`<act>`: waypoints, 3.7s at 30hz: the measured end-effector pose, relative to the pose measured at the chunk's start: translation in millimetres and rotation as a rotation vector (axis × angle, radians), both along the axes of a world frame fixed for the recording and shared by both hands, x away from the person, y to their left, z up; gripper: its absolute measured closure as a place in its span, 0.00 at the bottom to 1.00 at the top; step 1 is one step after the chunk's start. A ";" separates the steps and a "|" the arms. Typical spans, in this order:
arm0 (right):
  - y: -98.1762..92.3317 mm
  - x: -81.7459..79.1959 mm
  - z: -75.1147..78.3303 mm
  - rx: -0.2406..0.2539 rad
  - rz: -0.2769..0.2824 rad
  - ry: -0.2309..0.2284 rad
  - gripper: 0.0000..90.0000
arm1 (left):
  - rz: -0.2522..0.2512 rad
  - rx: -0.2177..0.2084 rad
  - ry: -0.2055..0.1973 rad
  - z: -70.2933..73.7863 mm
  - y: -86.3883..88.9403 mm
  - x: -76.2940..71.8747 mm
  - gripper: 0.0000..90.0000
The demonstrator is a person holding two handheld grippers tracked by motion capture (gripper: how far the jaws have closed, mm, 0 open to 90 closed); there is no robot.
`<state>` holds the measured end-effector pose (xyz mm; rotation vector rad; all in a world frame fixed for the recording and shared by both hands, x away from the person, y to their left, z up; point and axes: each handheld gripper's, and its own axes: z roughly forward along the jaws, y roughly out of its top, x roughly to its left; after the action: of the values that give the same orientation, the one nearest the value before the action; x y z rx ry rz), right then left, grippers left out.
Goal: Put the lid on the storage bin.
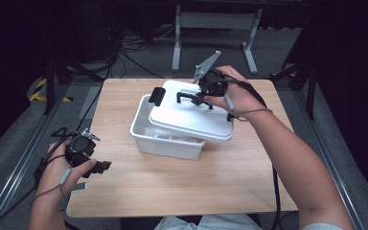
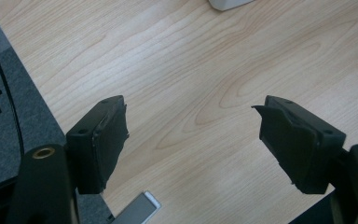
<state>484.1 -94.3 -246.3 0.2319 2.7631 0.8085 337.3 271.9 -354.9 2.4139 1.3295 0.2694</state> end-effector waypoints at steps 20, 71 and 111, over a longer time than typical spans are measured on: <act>46.2 12.8 -23.6 0.015 0.046 -0.010 0.94 | -0.013 -0.008 -0.002 1.7 -1.5 4.1 0.26; 63.4 11.2 -59.1 -0.038 0.101 -0.036 0.93 | -0.015 -0.007 -0.002 2.0 -1.1 4.1 0.25; -10.2 -25.0 -6.0 0.149 -0.086 0.008 0.57 | -0.033 -0.009 -0.005 2.5 -6.5 11.2 0.25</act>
<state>459.1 -104.5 -252.3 0.3794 2.6821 0.9931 348.5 265.3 -352.4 2.4238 1.2846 0.2593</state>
